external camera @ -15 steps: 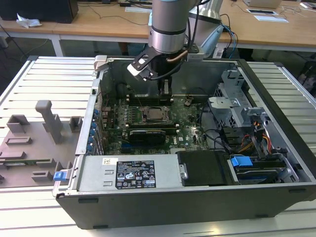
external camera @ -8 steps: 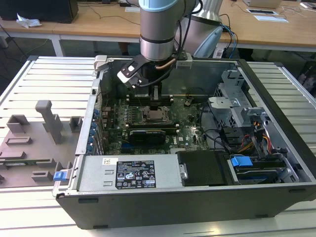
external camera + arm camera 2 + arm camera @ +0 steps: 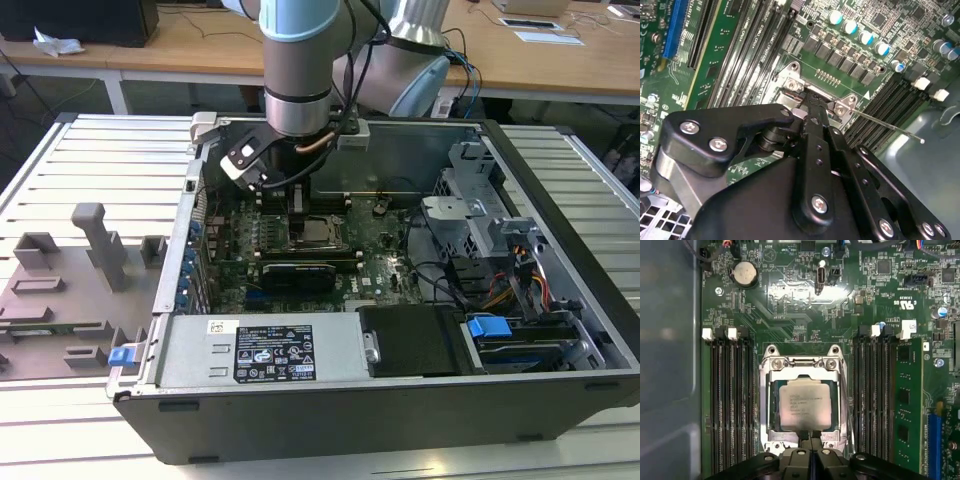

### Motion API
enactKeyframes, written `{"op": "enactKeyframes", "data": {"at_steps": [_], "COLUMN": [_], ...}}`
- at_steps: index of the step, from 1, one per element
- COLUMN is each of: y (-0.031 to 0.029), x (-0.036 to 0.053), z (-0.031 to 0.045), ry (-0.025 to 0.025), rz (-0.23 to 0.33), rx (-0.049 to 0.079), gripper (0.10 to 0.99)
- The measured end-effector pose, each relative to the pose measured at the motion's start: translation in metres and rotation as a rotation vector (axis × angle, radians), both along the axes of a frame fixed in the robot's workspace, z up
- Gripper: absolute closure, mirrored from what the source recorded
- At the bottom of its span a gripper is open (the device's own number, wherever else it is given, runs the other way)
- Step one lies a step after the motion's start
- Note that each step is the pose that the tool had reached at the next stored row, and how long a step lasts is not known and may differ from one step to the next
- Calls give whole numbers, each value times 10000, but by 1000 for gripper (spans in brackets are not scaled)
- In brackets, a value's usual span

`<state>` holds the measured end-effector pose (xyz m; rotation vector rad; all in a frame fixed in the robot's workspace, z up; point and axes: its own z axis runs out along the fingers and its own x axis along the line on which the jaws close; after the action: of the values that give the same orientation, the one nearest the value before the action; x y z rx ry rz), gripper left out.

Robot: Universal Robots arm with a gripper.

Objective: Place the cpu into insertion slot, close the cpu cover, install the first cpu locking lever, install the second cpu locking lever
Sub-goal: 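Close the cpu cover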

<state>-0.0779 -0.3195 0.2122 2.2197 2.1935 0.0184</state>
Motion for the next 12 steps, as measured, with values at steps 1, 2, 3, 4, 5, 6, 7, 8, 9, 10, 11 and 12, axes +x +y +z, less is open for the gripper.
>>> {"op": "enactKeyframes", "data": {"at_steps": [1, 2, 3, 4, 5, 6, 7, 8, 9, 10, 11, 12], "y": [0, 0, 0, 0, 1, 1, 0, 1, 1, 1, 1, 1], "x": [-6, -20, -33, -62, -78, -84, -85, -84, -75, -64, -44, 1], "z": [-6, -10, -12, -15, -19, -23, -31, -36, -45, -52, -57, -59], "ry": [1, 1, 1, 1, -1, -1, 1, 1, 0, 2, 0, 1], "rz": [0, 0, 0, 0, 0, 1, 11, 18, 21, 23, 27, 28], "rx": [0, -1, 1, 6, 12, 14, 18, 20, 22, 20, 24, 28], "gripper": [980, 980, 980, 980, 980, 980, 980, 980, 980, 980, 980, 980]}}
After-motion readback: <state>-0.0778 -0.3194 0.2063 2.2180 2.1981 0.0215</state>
